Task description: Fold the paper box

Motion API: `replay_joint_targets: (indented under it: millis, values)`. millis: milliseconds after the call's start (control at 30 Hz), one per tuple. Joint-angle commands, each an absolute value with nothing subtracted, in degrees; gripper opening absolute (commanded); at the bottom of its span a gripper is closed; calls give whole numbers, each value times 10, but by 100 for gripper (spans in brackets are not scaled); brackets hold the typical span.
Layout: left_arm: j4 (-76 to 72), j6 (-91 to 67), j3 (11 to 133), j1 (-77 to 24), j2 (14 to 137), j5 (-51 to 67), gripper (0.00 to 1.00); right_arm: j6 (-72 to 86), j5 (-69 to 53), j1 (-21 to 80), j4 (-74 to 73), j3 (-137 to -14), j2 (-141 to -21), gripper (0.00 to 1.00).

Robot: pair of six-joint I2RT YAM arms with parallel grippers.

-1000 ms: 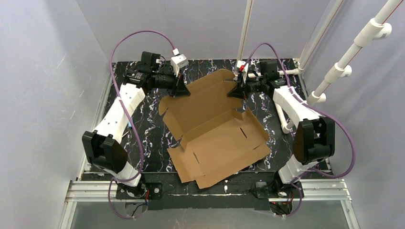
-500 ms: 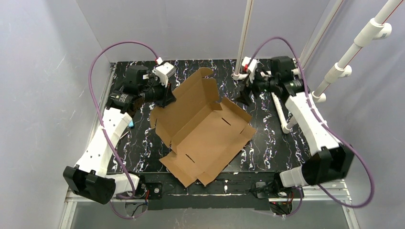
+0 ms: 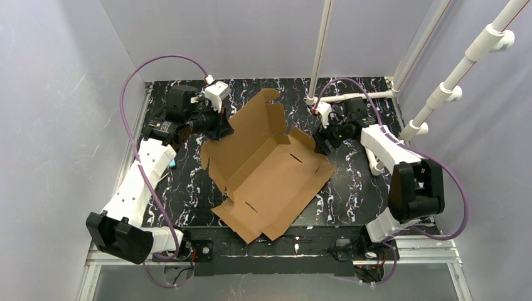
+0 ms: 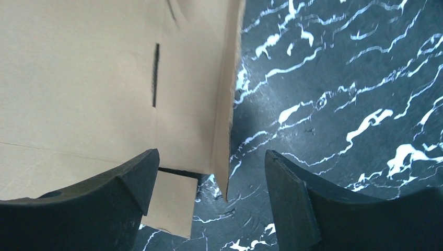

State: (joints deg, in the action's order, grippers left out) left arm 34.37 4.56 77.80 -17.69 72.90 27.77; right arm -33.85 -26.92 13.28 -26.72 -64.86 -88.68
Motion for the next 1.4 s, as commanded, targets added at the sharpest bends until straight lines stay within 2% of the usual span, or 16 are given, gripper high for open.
replay_joint_targets:
  millis: [0, 167, 400, 567, 667, 733, 900, 1133, 1367]
  values:
    - [332, 16, 785, -174, 734, 293, 0, -346, -279, 114, -238, -660, -893, 80]
    - [341, 6, 817, -174, 757, 311, 0, -330, -322, 113, -188, -621, -890, 76]
    - [355, -41, 844, -173, 775, 324, 0, -320, -339, 113, -206, -691, -985, 60]
    - [362, -58, 849, -171, 776, 323, 0, -306, -318, 114, -173, -674, -989, 50]
    - [362, -84, 855, -161, 783, 339, 0, -302, -318, 114, -148, -652, -972, 38]
    - [353, -106, 853, -152, 787, 369, 0, -298, -319, 114, -134, -642, -963, 24]
    - [302, -176, 827, -112, 781, 436, 0, -298, -353, 114, -102, -606, -930, 1]
    - [248, -279, 815, -77, 782, 525, 0, -333, -409, 115, -108, -562, -821, 1]
    - [186, -342, 782, -64, 770, 550, 0, -360, -415, 128, -131, -551, -789, 1]
